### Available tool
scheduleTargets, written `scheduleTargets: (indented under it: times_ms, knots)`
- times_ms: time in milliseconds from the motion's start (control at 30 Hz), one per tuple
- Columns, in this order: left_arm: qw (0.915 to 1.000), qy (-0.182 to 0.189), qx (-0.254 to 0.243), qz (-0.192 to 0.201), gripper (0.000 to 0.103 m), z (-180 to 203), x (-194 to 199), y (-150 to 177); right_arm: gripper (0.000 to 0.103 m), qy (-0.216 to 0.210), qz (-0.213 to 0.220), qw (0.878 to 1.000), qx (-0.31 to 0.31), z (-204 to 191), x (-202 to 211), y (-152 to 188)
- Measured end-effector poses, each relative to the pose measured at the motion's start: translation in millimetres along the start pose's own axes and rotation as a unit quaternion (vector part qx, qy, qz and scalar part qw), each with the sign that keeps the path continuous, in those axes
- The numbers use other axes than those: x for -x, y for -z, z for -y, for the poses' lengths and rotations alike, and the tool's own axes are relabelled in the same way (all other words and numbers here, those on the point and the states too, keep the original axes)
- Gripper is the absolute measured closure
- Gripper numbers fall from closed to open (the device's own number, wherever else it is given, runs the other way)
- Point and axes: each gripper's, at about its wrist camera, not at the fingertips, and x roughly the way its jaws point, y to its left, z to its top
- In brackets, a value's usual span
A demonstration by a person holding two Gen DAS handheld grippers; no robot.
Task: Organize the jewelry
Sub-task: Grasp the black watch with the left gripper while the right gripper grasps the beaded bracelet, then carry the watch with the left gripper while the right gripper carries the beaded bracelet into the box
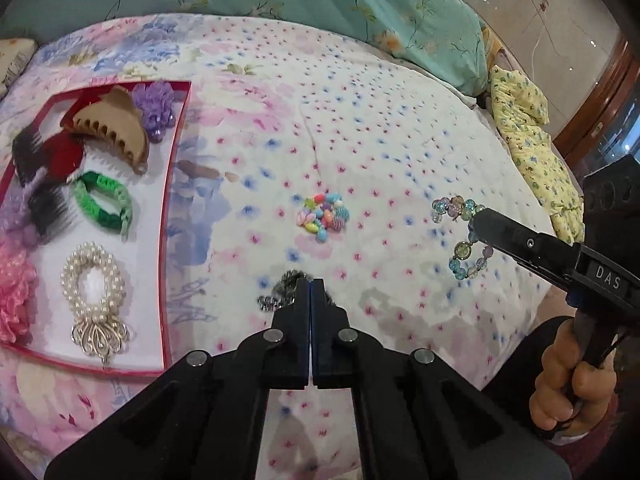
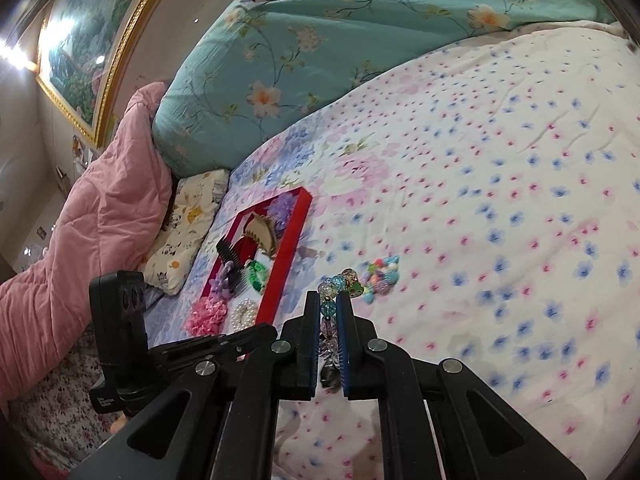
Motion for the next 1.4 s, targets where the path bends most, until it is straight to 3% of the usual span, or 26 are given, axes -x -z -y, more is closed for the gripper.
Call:
scheduleTargets:
  times_ms: [67, 200, 333, 400, 467, 500, 533, 867, 1133, 1400]
  knots:
    - [0.9998, 0.004, 0.011, -0.017, 0.101, -1.9, -5.8, 5.7, 0.096, 0.002, -0.002, 1.0, 0.002, -2.0, -0.7, 2.5]
    - [0.9991, -0.005, 0.02, -0.038, 0.065, 4.8, -22.0, 15.3, 0.096, 0.007, -0.003, 1.0, 0.002, -0.6, 2.3, 6.0]
    - [0.9983, -0.008, 0.021, -0.054, 0.059, 16.4, -43.3, 18.3, 0.096, 0.016, -0.002, 1.0, -0.003, 8.3, 9.4, 9.2]
    - [0.998, -0.017, 0.02, -0.057, 0.059, 20.2, -53.9, 17.0, 0.096, 0.021, 0.0, 1.0, -0.012, 16.8, 14.2, 11.2]
    - [0.9976, -0.023, 0.014, -0.063, 0.066, 23.3, -66.0, 15.2, 0.096, 0.022, -0.001, 1.0, -0.02, 25.0, 17.5, 13.2]
    - [0.9975, -0.027, 0.01, -0.064, 0.085, 24.4, -69.5, 14.6, 0.096, 0.023, -0.001, 0.999, -0.023, 27.4, 18.5, 13.8]
    - [0.9974, -0.031, 0.004, -0.066, 0.091, 24.6, -73.0, 13.6, 0.096, 0.023, 0.0, 0.999, -0.025, 29.1, 19.2, 14.4]
    - [0.9996, -0.009, 0.014, -0.022, 0.095, 8.6, -23.3, 17.9, 0.096, 0.018, 0.009, 0.999, -0.031, 33.5, 27.3, 13.3]
    - [0.9992, -0.004, 0.03, 0.028, 0.095, -6.7, 27.1, 15.7, 0.096, 0.004, -0.001, 1.0, -0.014, 9.9, 16.8, 16.3]
    - [0.9976, -0.001, 0.048, 0.05, 0.095, -24.6, 51.3, 21.4, 0.096, -0.009, -0.019, 1.0, 0.005, -16.0, 0.9, 21.5]
